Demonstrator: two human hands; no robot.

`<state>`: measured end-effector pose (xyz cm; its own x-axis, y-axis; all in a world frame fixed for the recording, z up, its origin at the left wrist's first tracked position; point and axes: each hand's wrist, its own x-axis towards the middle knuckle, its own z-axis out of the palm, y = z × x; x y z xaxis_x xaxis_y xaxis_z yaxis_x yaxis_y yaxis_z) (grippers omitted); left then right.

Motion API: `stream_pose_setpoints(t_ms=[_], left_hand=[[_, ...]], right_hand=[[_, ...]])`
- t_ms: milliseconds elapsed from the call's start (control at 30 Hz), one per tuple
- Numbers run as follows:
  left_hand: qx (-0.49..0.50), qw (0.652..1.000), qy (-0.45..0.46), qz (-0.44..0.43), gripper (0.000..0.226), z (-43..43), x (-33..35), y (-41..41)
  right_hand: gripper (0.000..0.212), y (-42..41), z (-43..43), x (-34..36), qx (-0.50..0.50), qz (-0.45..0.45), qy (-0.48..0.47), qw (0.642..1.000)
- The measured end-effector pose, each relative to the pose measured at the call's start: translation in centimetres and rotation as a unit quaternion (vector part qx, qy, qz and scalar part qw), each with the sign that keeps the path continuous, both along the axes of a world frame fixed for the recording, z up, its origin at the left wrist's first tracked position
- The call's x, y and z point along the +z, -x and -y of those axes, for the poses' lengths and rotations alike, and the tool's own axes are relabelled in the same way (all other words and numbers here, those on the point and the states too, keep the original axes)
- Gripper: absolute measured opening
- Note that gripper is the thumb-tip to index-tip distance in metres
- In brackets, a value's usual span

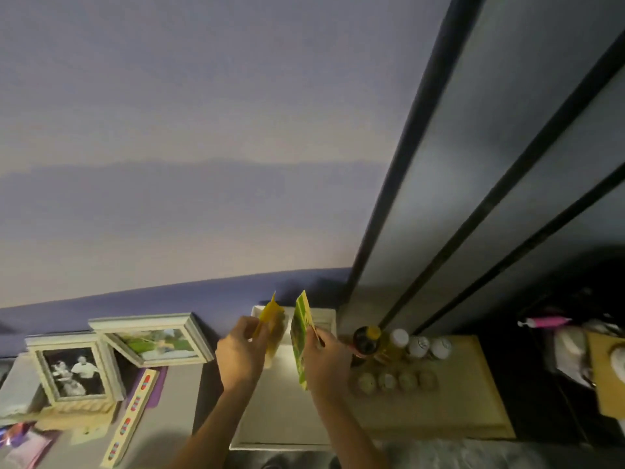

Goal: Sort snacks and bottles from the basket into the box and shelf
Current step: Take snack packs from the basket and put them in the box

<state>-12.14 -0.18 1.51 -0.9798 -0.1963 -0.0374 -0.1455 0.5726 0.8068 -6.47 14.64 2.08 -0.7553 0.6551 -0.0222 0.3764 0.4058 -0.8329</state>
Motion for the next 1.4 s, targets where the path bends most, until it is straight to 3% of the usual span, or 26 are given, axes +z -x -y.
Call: stream_pose_setpoints(t_ms=[133, 267, 367, 467, 533, 667, 767, 900, 1000, 1167, 1267, 1400], left_hand=[[-0.054, 0.998, 0.026, -0.015, 0.025, -0.8, -4.6, -0.1], [-0.085, 0.995, 0.03, 0.039, 0.027, -2.5, -9.0, -1.0], [-0.093, 0.993, 0.034, 0.056, 0.016, -3.3, -9.9, -1.0], [-0.111, 0.991, 0.044, 0.06, 0.026, -3.0, -10.0, -1.1], [-0.124, 0.99, 0.042, 0.061, 0.039, -2.4, -9.2, -1.5], [-0.141, 0.986, 0.055, 0.063, 0.053, -1.2, -6.2, -2.3], [-0.165, 0.982, 0.072, 0.051, 0.056, -1.0, -4.0, -2.9], [-0.228, 0.968, 0.099, 0.027, 0.047, -2.8, 0.1, -4.3], [-0.291, 0.95, 0.114, 0.008, 0.056, -4.6, 3.1, -5.8], [-0.385, 0.916, 0.084, -0.071, 0.048, -9.9, 9.2, -9.4], [-0.432, 0.892, 0.095, -0.087, 0.066, -14.5, 11.5, -13.3], [-0.494, 0.861, 0.096, -0.073, 0.084, -21.7, 13.7, -21.0]], right_hand=[[0.015, 0.3, 1.7, -1.6, -0.055, 0.021, 0.017, 0.998], [0.023, -0.8, 1.0, -4.6, -0.079, 0.071, -0.031, 0.994], [0.021, -1.1, -1.4, -6.1, -0.094, 0.081, -0.055, 0.991], [0.014, -1.5, -3.2, -6.2, -0.065, 0.112, -0.074, 0.989], [0.016, -1.9, -3.2, -5.8, -0.043, 0.131, -0.06, 0.989], [0.065, -3.0, -2.3, -4.6, 0.002, 0.14, -0.072, 0.987], [0.08, -4.1, -1.9, -2.6, 0.0, 0.137, -0.097, 0.986], [0.086, -6.3, -2.5, 0.9, 0.004, 0.118, -0.113, 0.987], [0.089, -9.5, -4.5, 3.4, -0.032, 0.103, -0.135, 0.985], [0.09, -18.1, -10.7, 6.0, -0.084, 0.135, -0.148, 0.976], [0.105, -25.5, -14.7, 9.5, -0.153, 0.135, -0.132, 0.97], [0.102, -37.4, -19.4, 12.2, -0.254, 0.158, -0.155, 0.941]])
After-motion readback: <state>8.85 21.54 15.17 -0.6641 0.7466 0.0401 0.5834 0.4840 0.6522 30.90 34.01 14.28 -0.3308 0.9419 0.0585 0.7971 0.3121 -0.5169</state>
